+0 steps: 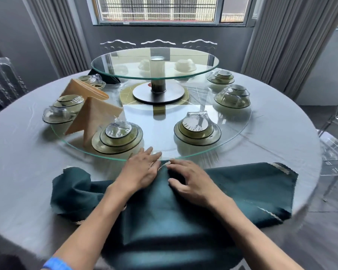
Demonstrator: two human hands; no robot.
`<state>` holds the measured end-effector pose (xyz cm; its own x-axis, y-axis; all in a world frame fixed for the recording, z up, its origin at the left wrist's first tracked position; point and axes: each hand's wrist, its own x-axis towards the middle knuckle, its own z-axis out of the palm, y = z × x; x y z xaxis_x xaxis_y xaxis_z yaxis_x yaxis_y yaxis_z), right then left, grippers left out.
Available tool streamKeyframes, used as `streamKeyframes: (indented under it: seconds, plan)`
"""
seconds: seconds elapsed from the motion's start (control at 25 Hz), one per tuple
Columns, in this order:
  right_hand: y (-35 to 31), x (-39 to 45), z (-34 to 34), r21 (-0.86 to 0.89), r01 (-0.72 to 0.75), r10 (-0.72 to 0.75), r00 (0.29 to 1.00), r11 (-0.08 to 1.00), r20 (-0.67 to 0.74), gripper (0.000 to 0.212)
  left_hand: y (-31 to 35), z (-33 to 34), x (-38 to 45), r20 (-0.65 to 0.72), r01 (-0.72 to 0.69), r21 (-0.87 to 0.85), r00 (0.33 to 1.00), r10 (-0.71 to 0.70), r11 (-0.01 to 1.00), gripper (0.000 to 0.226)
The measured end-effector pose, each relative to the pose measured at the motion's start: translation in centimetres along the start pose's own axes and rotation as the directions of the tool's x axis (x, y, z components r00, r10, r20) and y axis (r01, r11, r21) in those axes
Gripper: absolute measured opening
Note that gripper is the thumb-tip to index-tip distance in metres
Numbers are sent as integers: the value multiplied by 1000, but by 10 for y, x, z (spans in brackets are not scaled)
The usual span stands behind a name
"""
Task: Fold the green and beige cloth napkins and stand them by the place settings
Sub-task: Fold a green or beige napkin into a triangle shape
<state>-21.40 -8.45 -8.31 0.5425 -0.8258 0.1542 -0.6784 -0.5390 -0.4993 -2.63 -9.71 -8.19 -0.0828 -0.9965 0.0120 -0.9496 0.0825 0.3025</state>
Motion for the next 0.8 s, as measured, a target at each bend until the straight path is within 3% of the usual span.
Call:
streamKeyframes:
  seconds: [0.16,0.24,0.44,0.56,0.8]
  plan:
    - [16,-22,-1,-76,-172,147,954,982,-262,33,-26,-8,-13,-28,58,-23,998,-59,998,47]
    - [20,-30,-10,-149,-291,235,923,945,-306,31,-36,-12,-16,-41,95,-52,994,-97,994,47]
    - [19,-42,-13,-231,-483,451,874,845,-179,57,-51,-17,-21,-75,159,-101,983,-167,982,47]
    - [17,-44,-10,-296,-497,468,868,816,-169,55,-55,-17,-24,-73,183,-101,979,-191,978,51]
    - [17,-50,-13,-199,-428,418,904,882,-93,44,-60,-21,-26,1,196,-90,980,-197,976,54]
